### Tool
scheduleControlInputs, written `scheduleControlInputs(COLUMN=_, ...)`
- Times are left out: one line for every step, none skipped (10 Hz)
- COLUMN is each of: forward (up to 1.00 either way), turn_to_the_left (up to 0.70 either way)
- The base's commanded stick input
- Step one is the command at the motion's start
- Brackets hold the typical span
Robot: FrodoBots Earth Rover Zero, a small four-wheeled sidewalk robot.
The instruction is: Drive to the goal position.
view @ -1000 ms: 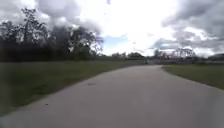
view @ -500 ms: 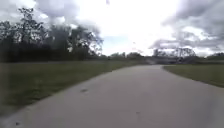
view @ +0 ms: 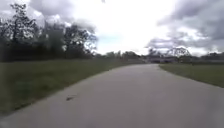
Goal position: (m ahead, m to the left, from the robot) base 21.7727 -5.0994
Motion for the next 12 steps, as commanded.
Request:
scheduleControlInputs(forward=1.0, turn_to_the_left=-0.16)
scheduleControlInputs(forward=1.0, turn_to_the_left=-0.16)
scheduleControlInputs(forward=1.0, turn_to_the_left=-0.16)
scheduleControlInputs(forward=1.0, turn_to_the_left=-0.16)
scheduleControlInputs(forward=1.0, turn_to_the_left=-0.16)
scheduleControlInputs(forward=1.0, turn_to_the_left=-0.16)
scheduleControlInputs(forward=1.0, turn_to_the_left=-0.16)
scheduleControlInputs(forward=1.0, turn_to_the_left=-0.16)
scheduleControlInputs(forward=1.0, turn_to_the_left=-0.16)
scheduleControlInputs(forward=1.0, turn_to_the_left=-0.16)
scheduleControlInputs(forward=1.0, turn_to_the_left=-0.16)
scheduleControlInputs(forward=1.0, turn_to_the_left=-0.16)
